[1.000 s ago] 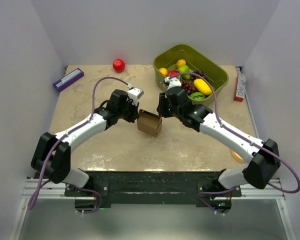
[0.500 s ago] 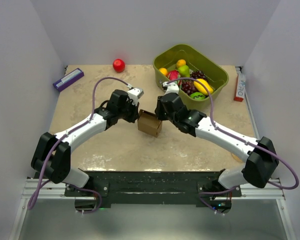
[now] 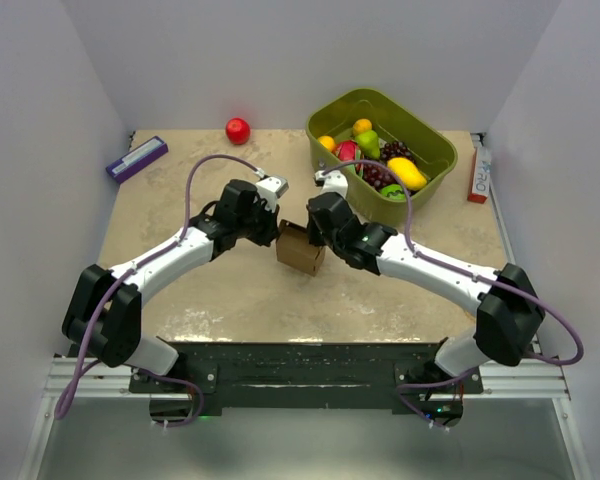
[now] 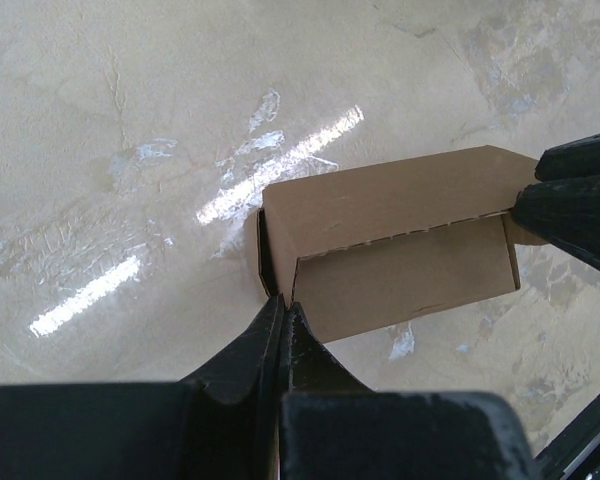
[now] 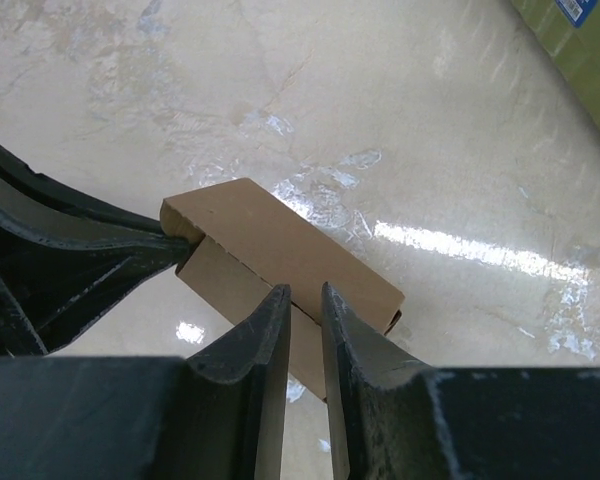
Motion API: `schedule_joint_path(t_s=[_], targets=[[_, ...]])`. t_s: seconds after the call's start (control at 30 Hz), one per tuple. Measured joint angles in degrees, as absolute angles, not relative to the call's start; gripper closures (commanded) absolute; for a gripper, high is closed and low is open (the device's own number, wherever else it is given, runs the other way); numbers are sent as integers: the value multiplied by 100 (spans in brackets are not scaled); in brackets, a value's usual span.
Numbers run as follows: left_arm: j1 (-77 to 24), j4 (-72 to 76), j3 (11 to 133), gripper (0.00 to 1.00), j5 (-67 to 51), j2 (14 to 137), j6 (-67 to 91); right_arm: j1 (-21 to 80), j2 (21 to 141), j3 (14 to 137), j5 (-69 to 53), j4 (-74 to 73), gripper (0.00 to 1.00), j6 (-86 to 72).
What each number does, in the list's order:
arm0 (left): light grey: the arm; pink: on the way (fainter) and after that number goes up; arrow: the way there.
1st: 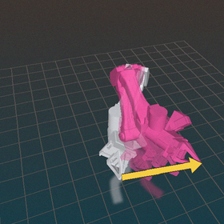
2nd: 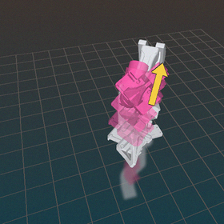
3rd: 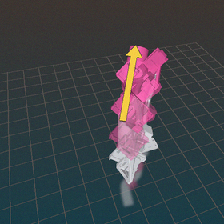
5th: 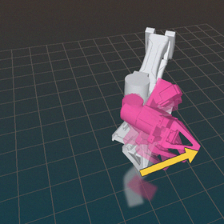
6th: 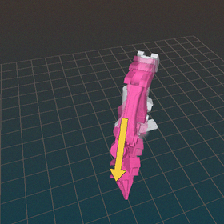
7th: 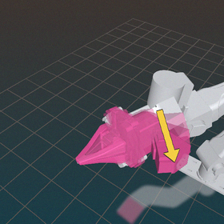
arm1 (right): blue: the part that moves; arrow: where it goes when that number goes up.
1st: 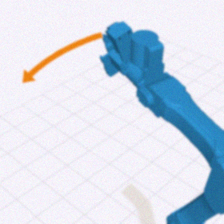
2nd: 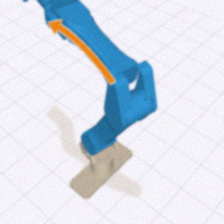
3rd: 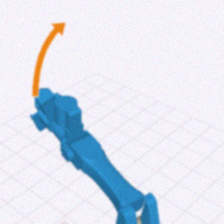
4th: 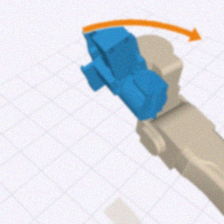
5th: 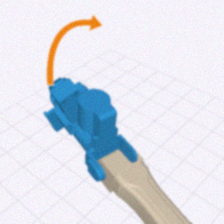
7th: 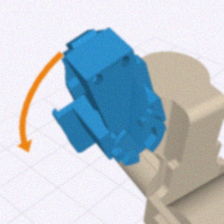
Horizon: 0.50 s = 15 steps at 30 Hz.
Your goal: Fold the paper box
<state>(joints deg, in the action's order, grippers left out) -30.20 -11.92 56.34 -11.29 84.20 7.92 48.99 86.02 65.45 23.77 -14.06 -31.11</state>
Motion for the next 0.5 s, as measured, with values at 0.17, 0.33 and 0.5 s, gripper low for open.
schedule_joint_path(t_s=[0.17,0.33,0.5], targets=[[-3020,-1192,5634,100,-1133,8420,797,5048,8606,6545,2480,-1409,79,-3216],[-3035,-1194,5634,100,-1155,8420,819,5129,8698,6543,2613,-1409,79,-3345],[-3039,-1205,5634,97,-1155,8409,838,5137,8713,6541,2714,-1409,80,-3400]])
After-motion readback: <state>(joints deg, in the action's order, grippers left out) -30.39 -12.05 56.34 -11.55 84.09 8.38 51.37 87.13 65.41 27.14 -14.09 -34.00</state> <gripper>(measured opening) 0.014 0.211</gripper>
